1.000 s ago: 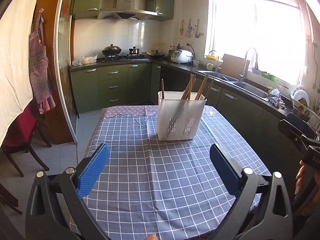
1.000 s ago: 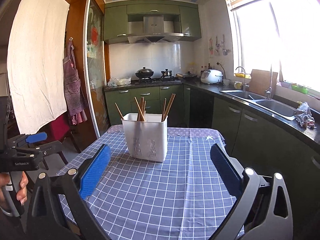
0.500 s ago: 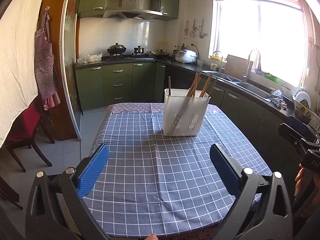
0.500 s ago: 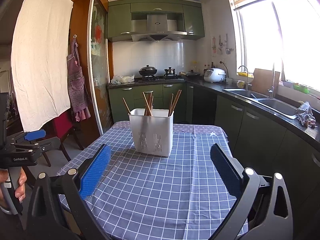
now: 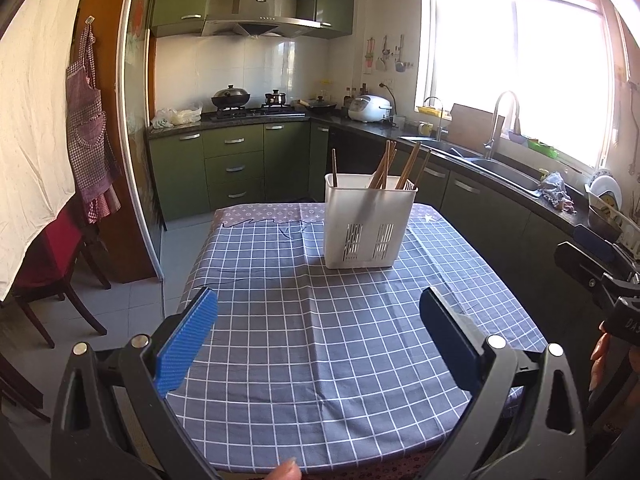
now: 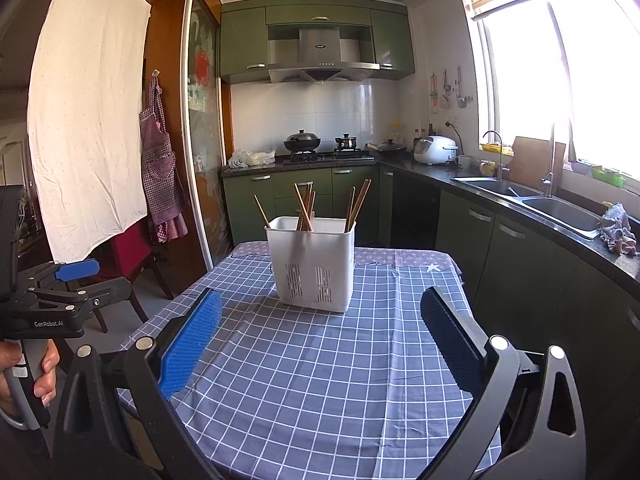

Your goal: Organize utensils

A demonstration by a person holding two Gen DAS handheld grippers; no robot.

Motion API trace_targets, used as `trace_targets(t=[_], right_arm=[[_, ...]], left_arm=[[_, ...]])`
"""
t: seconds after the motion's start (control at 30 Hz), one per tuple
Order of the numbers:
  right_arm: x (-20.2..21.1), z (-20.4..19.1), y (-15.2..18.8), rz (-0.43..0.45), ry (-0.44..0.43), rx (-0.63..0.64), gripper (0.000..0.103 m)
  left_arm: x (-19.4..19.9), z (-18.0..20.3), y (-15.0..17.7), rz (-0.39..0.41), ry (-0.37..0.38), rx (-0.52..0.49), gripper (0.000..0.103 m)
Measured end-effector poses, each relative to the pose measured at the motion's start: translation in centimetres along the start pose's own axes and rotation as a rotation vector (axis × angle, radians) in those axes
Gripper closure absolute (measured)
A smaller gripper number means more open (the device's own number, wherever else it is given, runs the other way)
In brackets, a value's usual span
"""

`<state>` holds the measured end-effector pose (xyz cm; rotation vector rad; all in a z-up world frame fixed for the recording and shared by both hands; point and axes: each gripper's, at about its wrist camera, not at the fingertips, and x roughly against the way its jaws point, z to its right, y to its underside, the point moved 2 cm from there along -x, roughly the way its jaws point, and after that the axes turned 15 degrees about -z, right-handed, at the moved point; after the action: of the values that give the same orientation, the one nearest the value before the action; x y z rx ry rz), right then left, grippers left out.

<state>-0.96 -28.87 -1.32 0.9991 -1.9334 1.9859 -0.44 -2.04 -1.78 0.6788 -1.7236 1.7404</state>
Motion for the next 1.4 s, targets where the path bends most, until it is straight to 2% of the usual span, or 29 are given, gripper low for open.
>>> trace_targets(t=[0.37, 1.4], right_arm=[[-0.49, 0.1, -0.04, -0.007, -0.015, -0.001, 0.005], [-0.89, 0.24, 0.29, -0.01, -0.022, 0.0, 0.005]], left_arm=[[0.22, -0.23, 0.13, 0.006, -0.03, 0.01, 0.007], [0.3, 0.25, 0.18, 0.001, -0.037, -0.017, 0.007]])
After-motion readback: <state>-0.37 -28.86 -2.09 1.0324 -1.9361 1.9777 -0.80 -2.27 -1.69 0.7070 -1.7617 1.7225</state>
